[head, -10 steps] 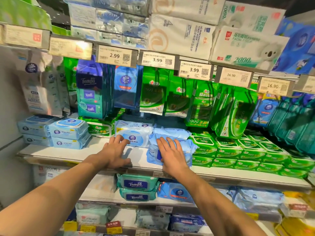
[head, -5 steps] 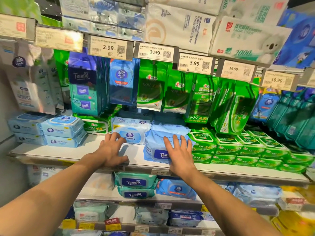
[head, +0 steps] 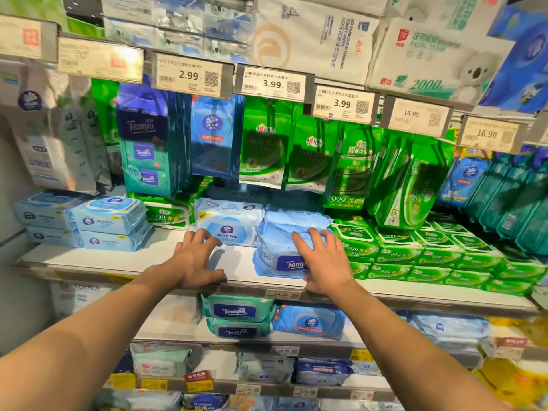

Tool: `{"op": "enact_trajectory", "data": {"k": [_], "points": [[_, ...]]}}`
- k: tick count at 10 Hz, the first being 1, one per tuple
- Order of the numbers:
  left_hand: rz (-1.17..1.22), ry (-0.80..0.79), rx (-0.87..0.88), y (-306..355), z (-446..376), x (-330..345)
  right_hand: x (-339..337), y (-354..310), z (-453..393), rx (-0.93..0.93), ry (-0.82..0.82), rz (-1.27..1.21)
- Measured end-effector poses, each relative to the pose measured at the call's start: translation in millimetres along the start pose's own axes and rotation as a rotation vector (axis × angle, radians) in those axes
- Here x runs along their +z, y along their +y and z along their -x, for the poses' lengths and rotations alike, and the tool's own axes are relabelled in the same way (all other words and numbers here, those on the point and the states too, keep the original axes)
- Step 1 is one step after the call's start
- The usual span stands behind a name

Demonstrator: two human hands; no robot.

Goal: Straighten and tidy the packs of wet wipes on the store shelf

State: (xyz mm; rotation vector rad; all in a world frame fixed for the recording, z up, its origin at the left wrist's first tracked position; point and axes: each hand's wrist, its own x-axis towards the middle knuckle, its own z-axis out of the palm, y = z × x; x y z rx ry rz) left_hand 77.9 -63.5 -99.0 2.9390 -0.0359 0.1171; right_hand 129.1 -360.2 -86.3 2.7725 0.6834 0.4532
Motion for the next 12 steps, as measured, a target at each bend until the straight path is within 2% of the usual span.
{"op": "enact_trajectory", "data": {"k": [3, 5, 6, 7, 8, 9, 10, 11, 12], "points": [[0.027, -0.038, -0.080, -18, 21, -3, 0, -1, -1, 0.026, 0.018, 0.017], [0.129, 0.038, -0.121, -4, 33, -1, 8, -2, -4, 0.043, 0.025, -0.047], [0.242, 0.105, -0.098, 12, 40, -7, 6, 1, -5, 0.027, -0.042, -0.121], [0.521, 0.191, -0.174, 44, 52, -20, 1, 7, 3, -0.024, -0.093, -0.175], [1.027, 0.137, -0.261, 83, 70, -35, 3, 16, 24, -0.102, -0.077, -0.214], [1.521, -0.087, -0.282, 119, 95, -57, 2, 23, 49, -0.128, -0.079, -0.315], [1.828, -0.231, -0.154, 148, 123, -86, -6, 24, 91, -0.117, -0.124, -0.400], [2.016, -0.351, 0.012, 174, 151, -127, -22, 31, 137, -0.072, -0.139, -0.536], [2.035, -0.526, 0.238, 195, 192, -165, -42, 36, 169, -0.054, -0.101, -0.606]]}}
